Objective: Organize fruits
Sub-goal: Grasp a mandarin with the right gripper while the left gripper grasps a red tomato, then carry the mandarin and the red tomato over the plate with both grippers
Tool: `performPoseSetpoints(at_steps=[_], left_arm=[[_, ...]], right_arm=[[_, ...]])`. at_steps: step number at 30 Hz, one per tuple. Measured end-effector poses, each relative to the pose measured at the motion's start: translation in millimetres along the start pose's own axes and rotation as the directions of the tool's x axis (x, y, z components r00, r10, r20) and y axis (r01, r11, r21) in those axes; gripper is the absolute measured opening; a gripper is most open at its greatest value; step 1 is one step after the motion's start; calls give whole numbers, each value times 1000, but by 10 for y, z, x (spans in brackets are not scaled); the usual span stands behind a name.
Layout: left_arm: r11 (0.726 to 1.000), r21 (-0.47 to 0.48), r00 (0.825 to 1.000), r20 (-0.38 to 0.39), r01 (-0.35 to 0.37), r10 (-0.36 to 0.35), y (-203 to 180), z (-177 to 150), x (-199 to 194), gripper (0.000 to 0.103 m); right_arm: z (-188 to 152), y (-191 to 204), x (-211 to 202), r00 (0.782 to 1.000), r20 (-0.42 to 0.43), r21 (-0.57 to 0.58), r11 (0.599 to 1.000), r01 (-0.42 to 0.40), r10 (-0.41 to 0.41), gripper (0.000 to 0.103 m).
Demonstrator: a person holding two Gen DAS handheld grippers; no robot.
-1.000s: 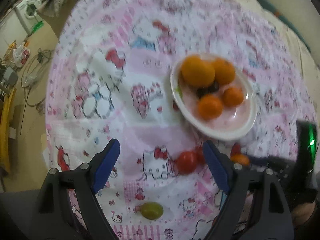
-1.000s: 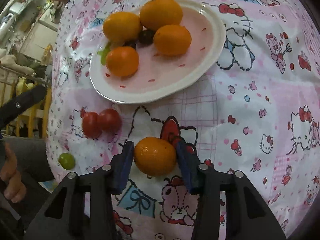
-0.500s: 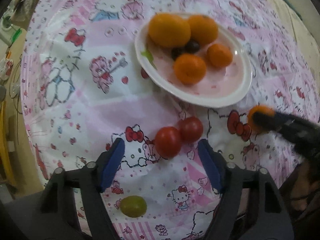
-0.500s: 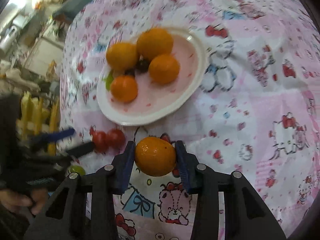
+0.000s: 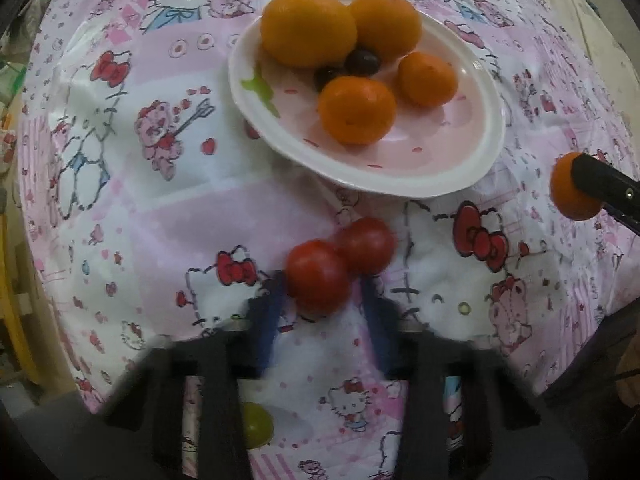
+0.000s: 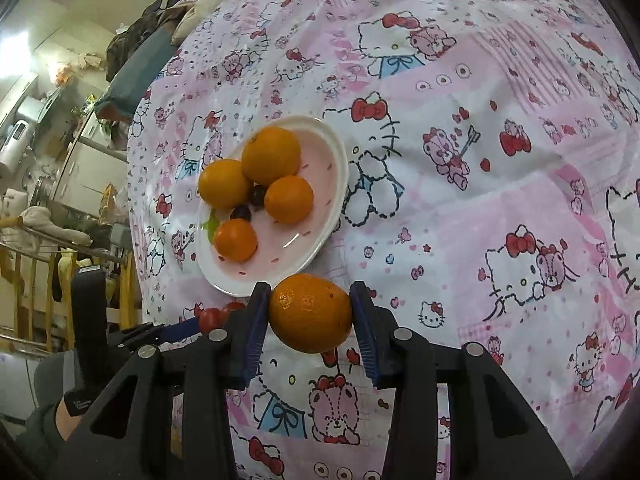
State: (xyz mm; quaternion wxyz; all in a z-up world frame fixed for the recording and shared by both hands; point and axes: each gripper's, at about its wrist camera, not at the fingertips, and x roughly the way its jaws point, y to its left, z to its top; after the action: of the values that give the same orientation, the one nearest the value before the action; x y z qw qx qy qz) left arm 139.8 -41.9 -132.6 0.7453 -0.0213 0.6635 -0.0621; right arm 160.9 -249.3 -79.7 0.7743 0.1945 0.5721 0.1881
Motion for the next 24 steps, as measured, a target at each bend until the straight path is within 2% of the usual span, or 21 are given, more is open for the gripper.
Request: performPoseSetpoints(at_steps=[9, 16, 21, 24], left_arm=[[1000, -14, 1000, 13, -1, 1, 142, -52, -52, 26], [998, -52, 998, 50, -22, 25, 331, -91, -255, 26], [994, -102, 991, 123, -42, 54, 506, -81, -492, 26], [990, -139, 981, 192, 1, 26, 601, -107, -630, 26]], right_arm=[[1, 30, -22, 1000, 5, -8, 1000, -7, 7, 42], [0, 69, -21, 1000, 5, -17, 1000, -6, 6, 42], [-5, 80, -79, 1000, 17, -20, 1000, -13, 13, 43], [5, 58, -143, 999, 30, -7, 999, -34, 34, 43]])
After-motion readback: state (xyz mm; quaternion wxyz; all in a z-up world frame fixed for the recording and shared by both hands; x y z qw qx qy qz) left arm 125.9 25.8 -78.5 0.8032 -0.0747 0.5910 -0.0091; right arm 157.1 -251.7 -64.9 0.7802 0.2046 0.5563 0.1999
